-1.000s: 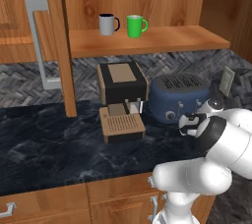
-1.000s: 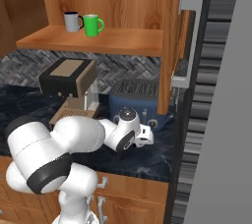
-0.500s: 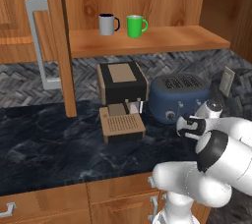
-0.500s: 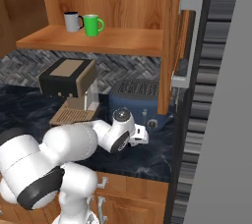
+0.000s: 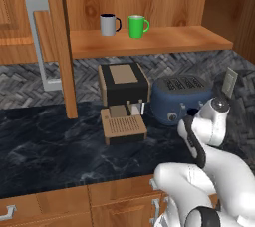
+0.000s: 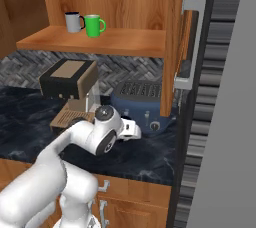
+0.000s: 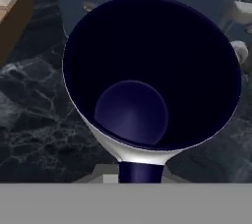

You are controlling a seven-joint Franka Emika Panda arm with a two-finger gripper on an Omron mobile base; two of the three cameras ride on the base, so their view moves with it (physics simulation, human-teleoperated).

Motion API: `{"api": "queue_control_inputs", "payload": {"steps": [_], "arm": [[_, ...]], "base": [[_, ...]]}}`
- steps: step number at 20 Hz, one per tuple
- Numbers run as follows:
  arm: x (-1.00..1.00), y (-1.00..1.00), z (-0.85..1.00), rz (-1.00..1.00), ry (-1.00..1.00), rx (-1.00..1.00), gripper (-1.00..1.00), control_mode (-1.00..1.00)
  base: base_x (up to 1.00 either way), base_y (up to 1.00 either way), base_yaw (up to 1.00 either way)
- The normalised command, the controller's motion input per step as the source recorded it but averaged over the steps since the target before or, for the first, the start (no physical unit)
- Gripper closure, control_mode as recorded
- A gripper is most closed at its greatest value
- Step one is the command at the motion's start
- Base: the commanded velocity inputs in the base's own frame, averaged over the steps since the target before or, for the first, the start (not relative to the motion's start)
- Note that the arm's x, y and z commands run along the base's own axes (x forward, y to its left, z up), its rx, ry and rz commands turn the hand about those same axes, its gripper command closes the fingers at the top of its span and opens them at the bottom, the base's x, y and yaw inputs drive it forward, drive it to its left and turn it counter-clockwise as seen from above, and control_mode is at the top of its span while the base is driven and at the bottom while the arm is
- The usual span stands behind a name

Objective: Pick the mug on the counter and place it in the cabinet with the handle facing the right, like the mugs already inside.

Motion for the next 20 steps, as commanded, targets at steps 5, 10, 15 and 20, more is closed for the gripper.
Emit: {"api": "queue_control_inputs", "payload": {"steps": [5,10,15,20], "arm": [[-0.53,0.29,0.68,0.0,-0.16,-0.09,1.0,-1.0],[-0.59,0.28,0.62,0.0,-0.16,-0.06,1.0,-1.0],[-0.58,0.19,0.81,0.0,-0.16,-0.04,1.0,-1.0],[-0.55,0.2,0.71,0.0,-0.15,-0.02,1.0,-1.0]], "base": [[0.0,0.0,0.0],[0.0,0.0,0.0],[0.0,0.0,0.0],[0.0,0.0,0.0]]}}
